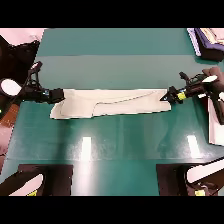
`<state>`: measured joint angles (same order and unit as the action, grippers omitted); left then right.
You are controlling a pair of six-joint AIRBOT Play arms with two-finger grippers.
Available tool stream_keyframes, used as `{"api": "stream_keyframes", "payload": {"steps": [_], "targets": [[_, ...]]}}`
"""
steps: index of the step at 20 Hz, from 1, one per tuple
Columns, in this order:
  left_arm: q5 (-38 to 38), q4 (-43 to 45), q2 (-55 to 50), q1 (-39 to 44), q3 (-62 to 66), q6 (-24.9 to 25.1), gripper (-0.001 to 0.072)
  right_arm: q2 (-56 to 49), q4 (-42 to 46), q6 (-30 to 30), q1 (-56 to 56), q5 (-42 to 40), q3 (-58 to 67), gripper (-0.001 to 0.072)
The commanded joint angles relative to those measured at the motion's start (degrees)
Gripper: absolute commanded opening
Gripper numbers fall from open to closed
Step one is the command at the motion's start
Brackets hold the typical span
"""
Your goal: Fold the shirts.
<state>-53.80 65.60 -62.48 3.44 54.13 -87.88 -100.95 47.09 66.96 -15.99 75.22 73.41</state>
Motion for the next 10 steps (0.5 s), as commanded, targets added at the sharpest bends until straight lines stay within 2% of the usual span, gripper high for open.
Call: {"api": "stream_keyframes", "payload": {"steps": [1,3,7,10], "targets": [[2.2,-0.4,-2.3,5.3,2.3,-2.2,0.0025,0.2,-1.1,-1.7,1.9,2.8,3.7,0.0019],[1.9,-1.3,-6.9,9.0,6.4,-2.2,0.0025,2.5,-2.3,-1.9,2.1,5.9,7.1,0.0017],[1.7,-1.8,-21.7,17.7,19.5,-2.1,0.0025,9.3,-13.4,-1.5,2.5,8.3,13.6,0.0014],[0.5,-1.8,-33.6,23.6,29.7,-2.1,0.0025,13.4,-14.5,0.6,5.5,8.6,19.2,0.0014]]}}
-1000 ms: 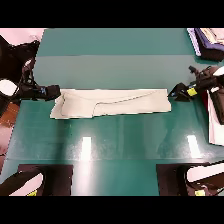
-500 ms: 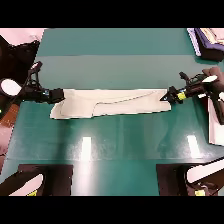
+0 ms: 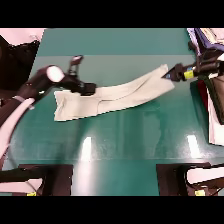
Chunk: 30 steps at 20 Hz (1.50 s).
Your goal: Fold the shirts.
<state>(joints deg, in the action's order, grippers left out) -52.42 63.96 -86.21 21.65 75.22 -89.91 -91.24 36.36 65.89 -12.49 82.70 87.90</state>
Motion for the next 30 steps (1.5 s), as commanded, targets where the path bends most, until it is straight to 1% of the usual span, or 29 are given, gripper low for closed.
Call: {"api": "stream_keyframes", "payload": {"steps": [1,3,5,7,9,11,13,17,22,25,27,30], "targets": [[-1.3,-0.5,-13.5,6.8,11.5,-0.1,0.0025,4.5,-3.7,2.3,3.6,1.2,6.7,0.0014],[-1.6,-2.8,-19.0,8.1,16.1,-0.1,0.0025,5.0,-3.7,3.4,7.0,1.2,10.5,0.0014],[-1.2,-5.2,-21.9,8.0,18.7,-0.2,0.0025,4.9,-3.7,4.5,10.5,1.0,13.5,0.0014],[0.2,-5.2,-22.2,7.7,19.1,-0.2,0.0025,4.9,-3.6,4.7,13.6,0.6,14.9,0.0014],[-0.1,-5.1,-22.2,7.0,19.1,-0.2,0.0025,4.9,-3.4,5.4,15.9,-0.4,15.3,0.0014],[-1.9,-5.1,-21.9,5.6,19.3,-0.1,0.0025,4.7,-3.3,5.7,18.0,-1.5,15.3,0.0014],[-5.4,-5.0,-20.9,3.3,21.2,0.3,0.0025,4.2,-3.4,5.7,20.2,-2.4,15.3,0.0014],[-8.0,-2.3,-13.0,-2.5,22.5,1.9,0.0025,2.8,-3.4,5.7,25.6,-5.9,15.3,0.0013],[-12.9,7.0,0.7,-12.2,22.5,1.9,0.0025,-0.2,-3.8,5.6,33.3,-10.8,15.3,0.0014],[-15.8,12.6,7.5,-16.7,22.5,1.9,0.0026,-2.6,-3.8,4.3,38.0,-14.0,15.3,0.0014],[-17.9,14.6,10.4,-19.1,22.5,1.9,0.0026,-4.2,-3.8,3.4,40.7,-17.3,15.3,0.0014],[-20.9,15.2,12.2,-21.7,22.6,1.9,0.0026,-7.1,-3.8,0.3,44.4,-22.9,15.3,0.0016]]}}
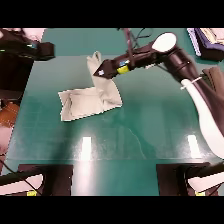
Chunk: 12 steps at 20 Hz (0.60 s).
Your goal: Fold the shirts.
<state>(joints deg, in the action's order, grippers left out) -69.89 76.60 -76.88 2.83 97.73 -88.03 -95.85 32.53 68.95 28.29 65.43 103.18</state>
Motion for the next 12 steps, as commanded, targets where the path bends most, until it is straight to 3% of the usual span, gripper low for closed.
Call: {"api": "stream_keyframes", "payload": {"steps": [1,4,5,6,7,8,10,12], "targets": [[-4.5,2.5,2.9,-3.3,0.1,0.0,0.0026,-3.6,0.0,-4.1,4.9,-7.3,0.0,0.0017],[-6.2,2.6,2.9,-3.3,0.1,1.0,0.0026,-7.8,0.0,-7.7,9.0,-12.7,0.0,0.002],[-6.1,2.5,2.9,-3.3,0.1,1.0,0.0026,-9.4,-0.2,-9.4,10.6,-13.8,0.0,0.0065],[-6.1,2.5,2.9,-3.3,0.0,1.0,0.0026,-11.3,-2.2,-11.3,12.3,-14.2,0.0,0.03],[-6.2,2.5,2.9,-3.3,0.0,1.0,0.0026,-13.3,-6.6,-11.7,13.8,-14.2,0.3,0.0482],[-6.1,2.3,2.9,-3.3,0.0,1.0,0.0026,-15.3,-9.2,-12.9,14.8,-12.8,1.8,0.0555],[-6.4,2.3,2.9,-3.3,0.0,1.0,0.0026,-17.9,-7.3,-13.4,14.6,-6.6,6.6,0.0585],[-7.4,2.3,2.9,-3.3,0.0,1.0,0.0026,-17.9,-1.2,-8.3,11.4,-0.2,10.2,0.0583]]}}
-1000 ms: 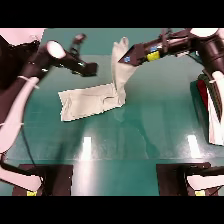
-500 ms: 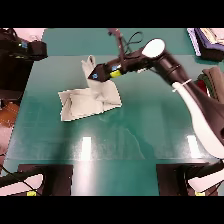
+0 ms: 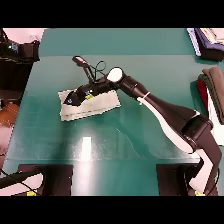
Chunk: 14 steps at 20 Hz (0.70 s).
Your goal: Fold the shirts.
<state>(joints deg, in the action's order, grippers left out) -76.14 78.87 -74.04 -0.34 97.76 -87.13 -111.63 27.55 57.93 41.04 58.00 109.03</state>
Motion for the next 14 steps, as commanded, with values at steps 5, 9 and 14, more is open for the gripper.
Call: {"api": "stream_keyframes", "payload": {"steps": [5,9,14], "targets": [[-1.5,0.0,0.1,-0.1,0.0,0.5,0.0026,0.6,25.0,14.6,-15.9,20.0,5.6,0.0575],[-1.4,-0.9,0.0,-0.1,0.0,0.6,0.0026,0.7,25.4,20.6,-27.1,21.4,-0.5,0.06],[-1.4,-1.7,0.0,-0.1,0.0,0.6,0.0026,0.5,15.9,20.4,-30.7,15.0,-12.7,0.0635]]}}
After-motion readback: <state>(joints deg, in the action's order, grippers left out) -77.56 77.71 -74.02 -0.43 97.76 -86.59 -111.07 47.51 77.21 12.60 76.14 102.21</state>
